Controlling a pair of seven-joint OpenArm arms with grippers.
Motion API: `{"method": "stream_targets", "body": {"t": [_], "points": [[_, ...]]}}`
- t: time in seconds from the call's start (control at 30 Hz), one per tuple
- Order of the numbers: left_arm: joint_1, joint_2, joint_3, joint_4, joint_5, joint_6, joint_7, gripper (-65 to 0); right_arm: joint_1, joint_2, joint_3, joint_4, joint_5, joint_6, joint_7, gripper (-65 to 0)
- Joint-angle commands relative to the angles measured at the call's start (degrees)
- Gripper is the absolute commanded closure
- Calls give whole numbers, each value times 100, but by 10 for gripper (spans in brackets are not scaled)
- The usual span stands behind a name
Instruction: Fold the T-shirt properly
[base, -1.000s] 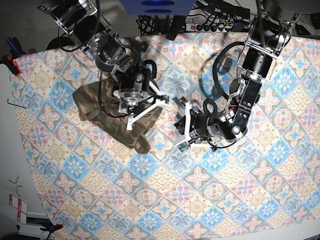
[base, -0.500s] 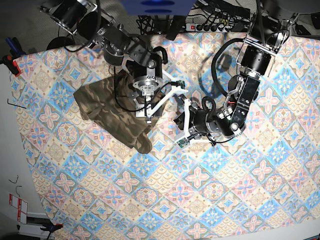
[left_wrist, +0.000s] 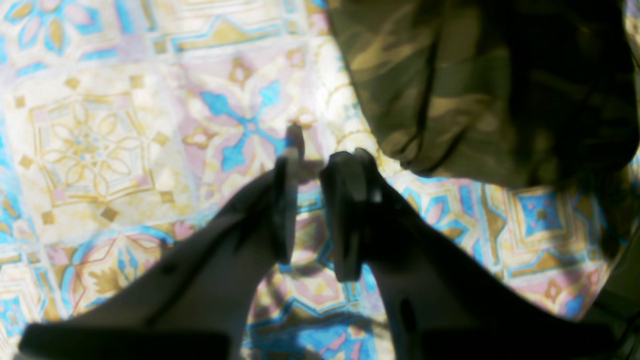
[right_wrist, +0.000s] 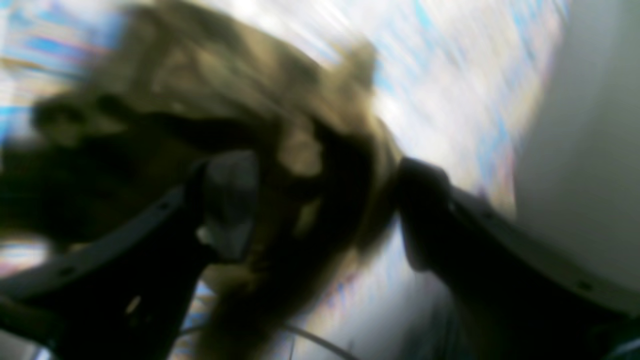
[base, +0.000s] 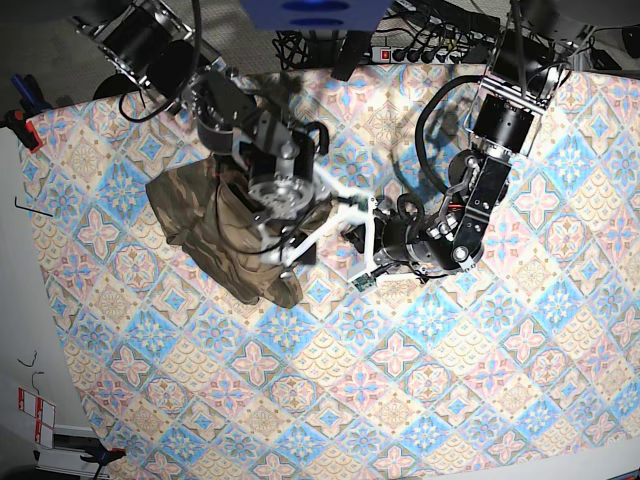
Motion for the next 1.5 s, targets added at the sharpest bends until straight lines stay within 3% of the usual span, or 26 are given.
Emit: {"method": "stream_targets", "body": {"t": [0.0,0.23,0.33,0.43,0.7,0.8,0.97,1.17,1.33,1.47], "points": [[-181,10,-32,68,-61,-12,-96,-128,30,-68,-189,124,-16,14,23,-427],[-295,116,-32,-205,-61,-12,-96,-128,47,-279,-356,132,-209,14,23,-385],[-295,125,-23,-205,-61,-12,-96,-128,56,-560,-277,132,-227,14,23,-384],[-295,133,-14,-205,-61,-12,-96,-128,74,-991,48,132,-235,14,23,-384],[-286,133,-23,-205,-61,-12,-96,-128,566,-1474,1147,115,-244,14,23,-384],[-278,133,-5,-205,-61,-12,-96,-128,742,-1448,1859,106,-253,14,23,-380],[-260,133,3,-205,-61,-12,-87,-128,882,-973,2800,97,-692,14,23,-316],[-286,142,3,-187,-70,-12,-61,-122,724,-287,2906,18,-895,14,23,-155],[-286,248,83,314,-61,-12,-52,-122,258,-243,2914,-703,-930,14,45,-64],[-339,265,478,639,-43,-12,-17,-122,21,-279,2985,-1432,-895,14,634,-59]]}}
